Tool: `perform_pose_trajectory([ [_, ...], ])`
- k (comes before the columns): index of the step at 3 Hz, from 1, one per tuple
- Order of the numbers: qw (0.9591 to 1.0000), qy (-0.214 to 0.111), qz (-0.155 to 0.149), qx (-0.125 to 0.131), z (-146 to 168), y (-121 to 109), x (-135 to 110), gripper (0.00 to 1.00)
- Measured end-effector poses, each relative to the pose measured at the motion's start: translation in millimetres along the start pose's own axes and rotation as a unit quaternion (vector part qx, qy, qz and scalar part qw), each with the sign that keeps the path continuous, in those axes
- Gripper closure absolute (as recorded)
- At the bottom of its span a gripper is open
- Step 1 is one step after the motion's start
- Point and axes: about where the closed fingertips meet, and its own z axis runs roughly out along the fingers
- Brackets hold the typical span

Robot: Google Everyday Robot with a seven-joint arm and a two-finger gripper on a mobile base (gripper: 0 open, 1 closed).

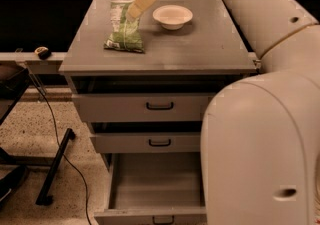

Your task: Place green jalapeno chip bag into bottom drawer

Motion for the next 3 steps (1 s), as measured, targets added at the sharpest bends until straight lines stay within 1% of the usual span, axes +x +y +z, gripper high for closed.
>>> perform_pose_trajectory([
  [1, 0.9984, 0.008, 0.055, -0.012, 38, 4, 0, 0.0],
  [2, 0.9953, 0.008, 0.086, -0.044, 77, 16, -5, 0.02],
  [3, 0.991, -0.003, 0.107, -0.079, 99, 27, -5, 0.25],
])
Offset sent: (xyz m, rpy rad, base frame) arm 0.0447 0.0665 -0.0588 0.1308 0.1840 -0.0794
